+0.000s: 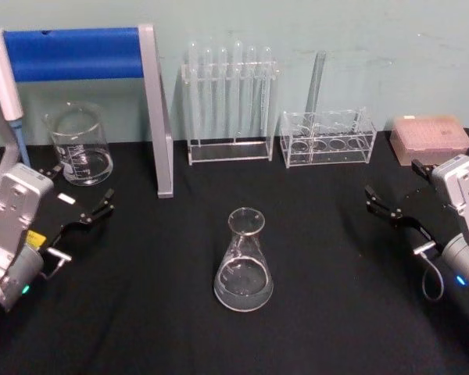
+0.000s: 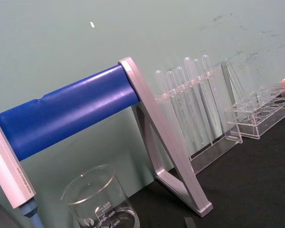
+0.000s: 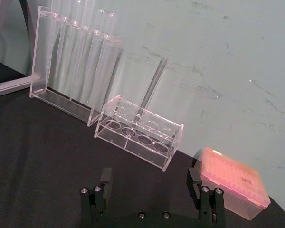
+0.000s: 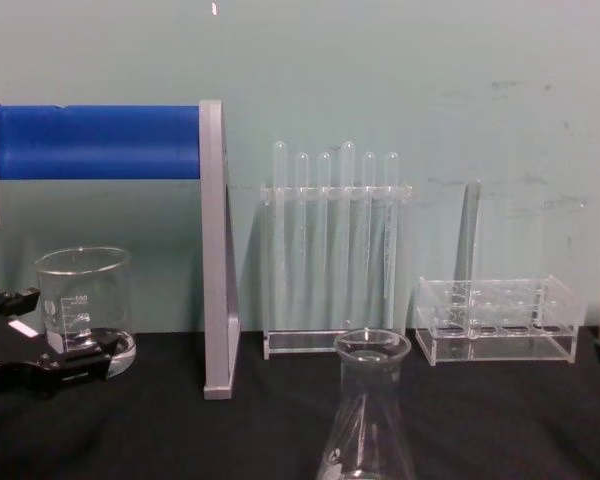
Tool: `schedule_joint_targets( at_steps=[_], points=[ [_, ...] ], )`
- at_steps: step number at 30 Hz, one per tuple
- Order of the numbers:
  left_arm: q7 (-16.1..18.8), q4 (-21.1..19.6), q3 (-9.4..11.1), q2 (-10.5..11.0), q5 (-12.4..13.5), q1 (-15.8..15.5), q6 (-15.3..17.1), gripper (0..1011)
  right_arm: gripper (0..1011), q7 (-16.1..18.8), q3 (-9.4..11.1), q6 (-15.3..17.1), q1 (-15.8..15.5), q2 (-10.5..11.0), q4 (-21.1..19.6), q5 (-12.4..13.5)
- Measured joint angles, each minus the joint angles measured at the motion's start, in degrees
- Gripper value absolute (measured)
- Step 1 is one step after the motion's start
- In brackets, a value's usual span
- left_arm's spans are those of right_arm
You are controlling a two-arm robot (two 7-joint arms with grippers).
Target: Grasp the erlenmeyer flask with one hand, shake it three times, then place it back.
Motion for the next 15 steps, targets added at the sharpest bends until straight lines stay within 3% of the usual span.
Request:
schedule_joint_targets(
  at_steps=[15],
  points=[
    [0.00, 0.00, 0.00, 0.00, 0.00, 0.00, 0.00, 1001, 1002, 0.00, 0.00, 0.00, 0.00, 0.00, 0.00, 0.00]
  ],
)
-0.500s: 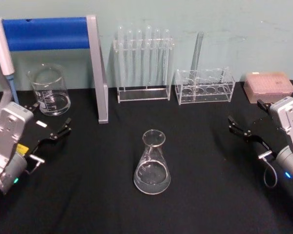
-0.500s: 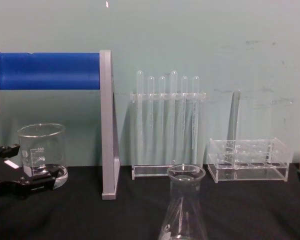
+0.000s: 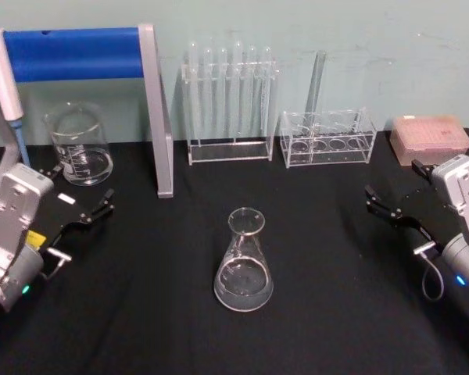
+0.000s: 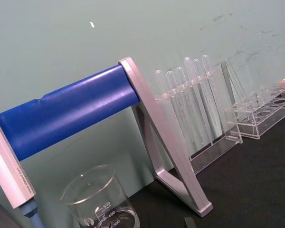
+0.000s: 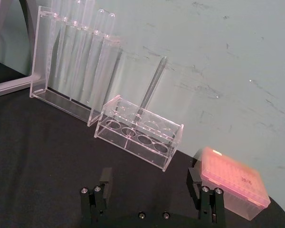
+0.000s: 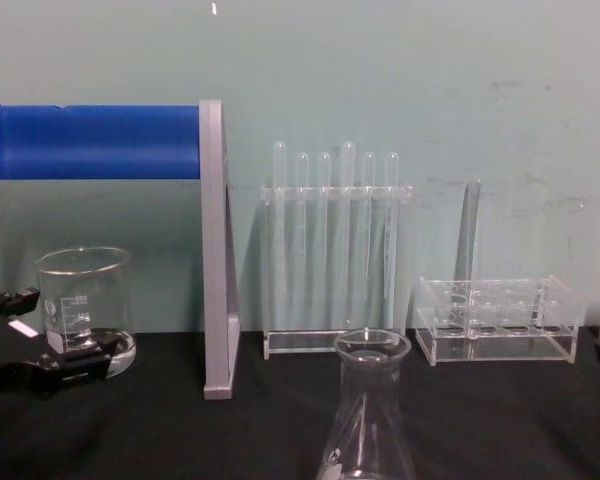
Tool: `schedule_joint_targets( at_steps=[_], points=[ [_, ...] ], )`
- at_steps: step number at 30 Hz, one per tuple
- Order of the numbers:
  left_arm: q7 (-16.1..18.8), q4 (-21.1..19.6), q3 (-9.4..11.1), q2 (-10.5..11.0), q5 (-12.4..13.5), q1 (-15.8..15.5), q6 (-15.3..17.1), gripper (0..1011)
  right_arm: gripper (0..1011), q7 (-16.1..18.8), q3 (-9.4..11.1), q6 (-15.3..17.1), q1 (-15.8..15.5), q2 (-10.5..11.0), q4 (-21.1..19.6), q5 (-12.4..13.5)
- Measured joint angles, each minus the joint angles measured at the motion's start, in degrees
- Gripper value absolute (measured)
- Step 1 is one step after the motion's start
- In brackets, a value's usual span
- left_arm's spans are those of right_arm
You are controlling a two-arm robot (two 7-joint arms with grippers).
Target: Grasp the erlenmeyer flask with one hand, shake it three times, then place it back.
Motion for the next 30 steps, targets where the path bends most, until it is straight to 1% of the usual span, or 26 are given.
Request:
schedule_joint_targets(
  at_steps=[4, 9, 15, 16, 18, 19, 22, 25, 28, 30],
  points=[
    [0.00, 0.00, 0.00, 0.00, 0.00, 0.00, 0.00, 1001, 1002, 0.62, 0.21, -0.27, -0.24, 0.08, -0.19, -0.12],
    [0.00, 0.00, 0.00, 0.00, 0.00, 0.00, 0.00, 1001, 1002, 3.29, 0.87, -1.49, -1.19, 0.57, -1.58, 0.51],
    [0.00, 0.00, 0.00, 0.00, 0.00, 0.00, 0.00, 1001, 1002, 9.38, 1.65, -2.64, -2.88, 1.71, -3.88, 4.06],
    [0.00, 0.00, 0.00, 0.00, 0.00, 0.00, 0.00, 1001, 1003, 11.38, 1.74, -2.93, -3.25, 2.07, -4.44, 5.02],
    [0.00, 0.00, 0.00, 0.00, 0.00, 0.00, 0.00, 1001, 1002, 13.36, 1.81, -3.27, -3.64, 2.48, -4.97, 5.97],
    [0.00, 0.00, 0.00, 0.00, 0.00, 0.00, 0.00, 1001, 1002, 15.37, 1.82, -3.54, -4.02, 2.92, -5.45, 6.93],
    [0.00, 0.00, 0.00, 0.00, 0.00, 0.00, 0.00, 1001, 1003, 18.17, 1.84, -3.96, -4.44, 3.41, -6.06, 8.15],
    [0.00, 0.00, 0.00, 0.00, 0.00, 0.00, 0.00, 1001, 1002, 22.16, 1.83, -4.58, -4.92, 3.91, -6.82, 9.85],
    [0.00, 0.00, 0.00, 0.00, 0.00, 0.00, 0.00, 1001, 1003, 24.46, 1.75, -5.00, -5.04, 4.02, -7.12, 10.71],
    [0.00, 0.00, 0.00, 0.00, 0.00, 0.00, 0.00, 1001, 1002, 26.63, 1.56, -5.39, -4.99, 3.99, -7.20, 11.40]
  ],
)
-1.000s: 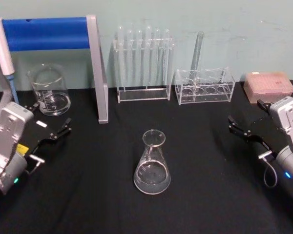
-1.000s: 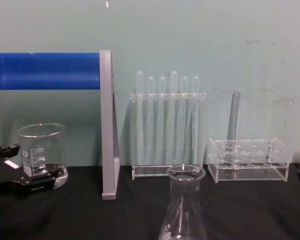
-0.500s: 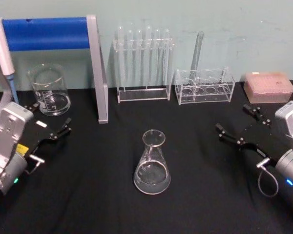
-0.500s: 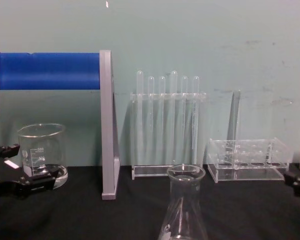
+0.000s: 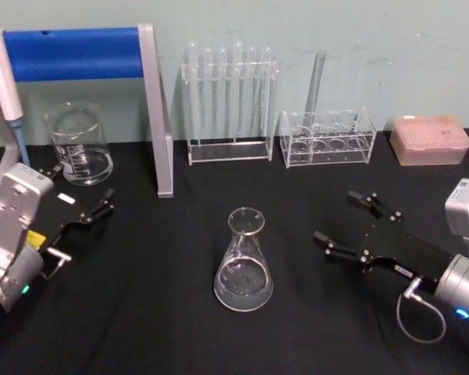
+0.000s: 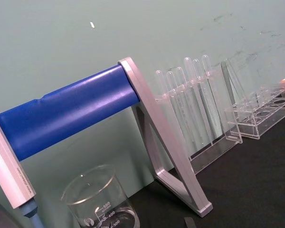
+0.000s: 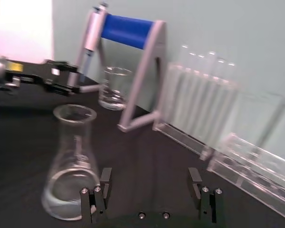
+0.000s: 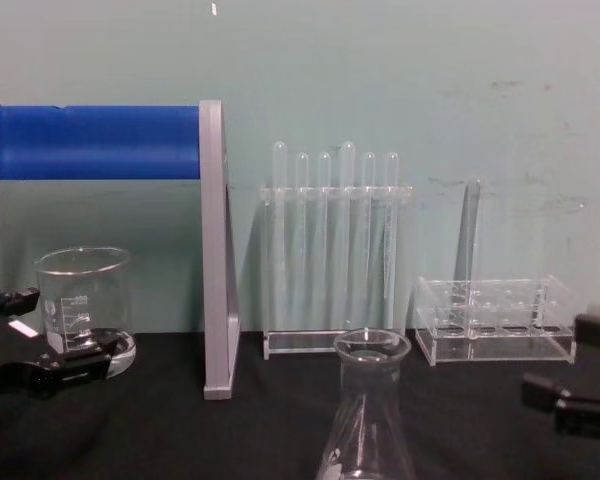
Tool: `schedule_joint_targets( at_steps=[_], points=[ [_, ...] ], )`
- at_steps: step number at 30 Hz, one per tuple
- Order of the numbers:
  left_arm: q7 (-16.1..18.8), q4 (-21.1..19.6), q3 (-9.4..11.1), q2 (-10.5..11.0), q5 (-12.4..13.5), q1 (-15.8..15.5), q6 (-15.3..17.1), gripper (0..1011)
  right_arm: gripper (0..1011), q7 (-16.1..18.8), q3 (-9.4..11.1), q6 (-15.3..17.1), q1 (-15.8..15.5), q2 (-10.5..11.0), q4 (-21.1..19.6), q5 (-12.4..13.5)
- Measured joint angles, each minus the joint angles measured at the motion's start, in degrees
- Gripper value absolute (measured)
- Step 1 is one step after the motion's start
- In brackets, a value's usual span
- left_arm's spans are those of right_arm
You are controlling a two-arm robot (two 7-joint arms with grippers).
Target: Grasp the erlenmeyer flask with one hand, shake it three times, then place it back.
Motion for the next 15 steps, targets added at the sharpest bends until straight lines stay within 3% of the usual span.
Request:
schedule_joint_targets(
  at_steps=[10, 15],
  points=[
    [0.00, 0.00, 0.00, 0.00, 0.00, 0.00, 0.00, 1001, 1002, 9.59, -1.54, 0.05, 2.15, -2.05, 1.45, 3.16],
    [0.00, 0.00, 0.00, 0.00, 0.00, 0.00, 0.00, 1001, 1002, 12.73, -2.09, 0.89, 3.57, -3.44, 2.73, 4.19]
  ],
)
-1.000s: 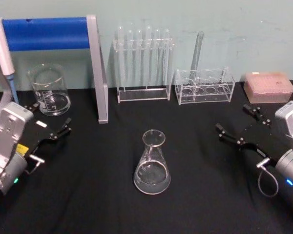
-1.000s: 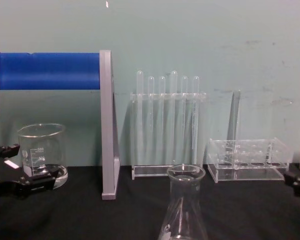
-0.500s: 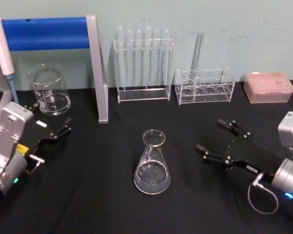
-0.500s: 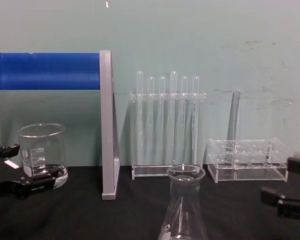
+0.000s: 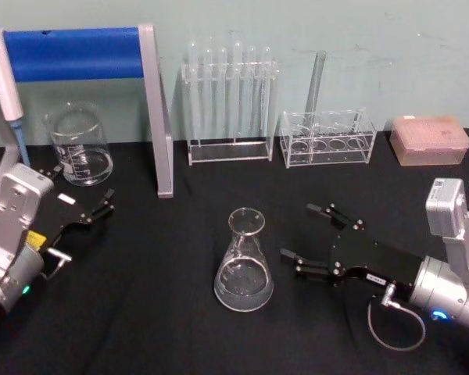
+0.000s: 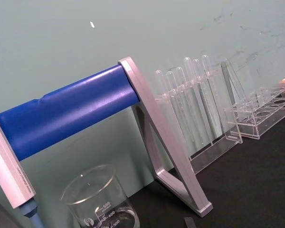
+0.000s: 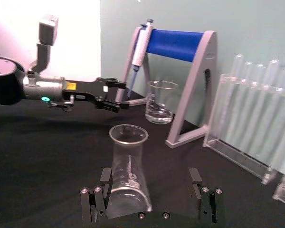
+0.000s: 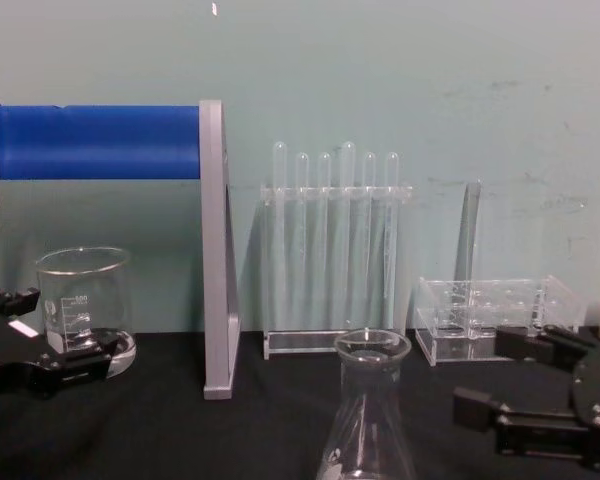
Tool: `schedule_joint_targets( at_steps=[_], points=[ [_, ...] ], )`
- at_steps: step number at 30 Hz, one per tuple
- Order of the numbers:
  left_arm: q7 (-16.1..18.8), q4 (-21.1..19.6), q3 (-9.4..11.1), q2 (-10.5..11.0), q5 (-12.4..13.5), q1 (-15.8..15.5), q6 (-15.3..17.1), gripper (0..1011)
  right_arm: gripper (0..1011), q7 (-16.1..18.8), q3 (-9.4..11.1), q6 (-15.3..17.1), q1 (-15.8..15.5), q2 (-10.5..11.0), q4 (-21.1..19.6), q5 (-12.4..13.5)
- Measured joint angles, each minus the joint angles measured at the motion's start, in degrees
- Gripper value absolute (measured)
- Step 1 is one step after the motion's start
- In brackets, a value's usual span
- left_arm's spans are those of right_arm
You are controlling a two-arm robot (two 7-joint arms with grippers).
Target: Grasp the erlenmeyer flask with one hand, shake it three times, then place it back.
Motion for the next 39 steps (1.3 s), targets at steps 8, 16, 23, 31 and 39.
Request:
schedule_joint_targets(
  at_steps=[8, 16, 23, 31, 39],
  points=[
    [0.00, 0.00, 0.00, 0.00, 0.00, 0.00, 0.00, 1001, 1003, 5.15, -1.39, 1.64, 2.98, -2.33, 3.08, 1.37],
    [0.00, 0.00, 0.00, 0.00, 0.00, 0.00, 0.00, 1001, 1002, 8.36, -3.46, 2.29, 6.26, -4.11, 6.26, 1.75],
    [0.00, 0.00, 0.00, 0.00, 0.00, 0.00, 0.00, 1001, 1003, 10.05, -5.02, 2.33, 8.98, -5.78, 9.23, 1.80],
    [0.00, 0.00, 0.00, 0.00, 0.00, 0.00, 0.00, 1001, 1002, 10.72, -6.23, 2.19, 11.36, -7.46, 12.17, 1.87],
    [0.00, 0.00, 0.00, 0.00, 0.00, 0.00, 0.00, 1001, 1003, 11.07, -7.10, 1.76, 13.02, -8.59, 14.29, 1.67]
  ],
)
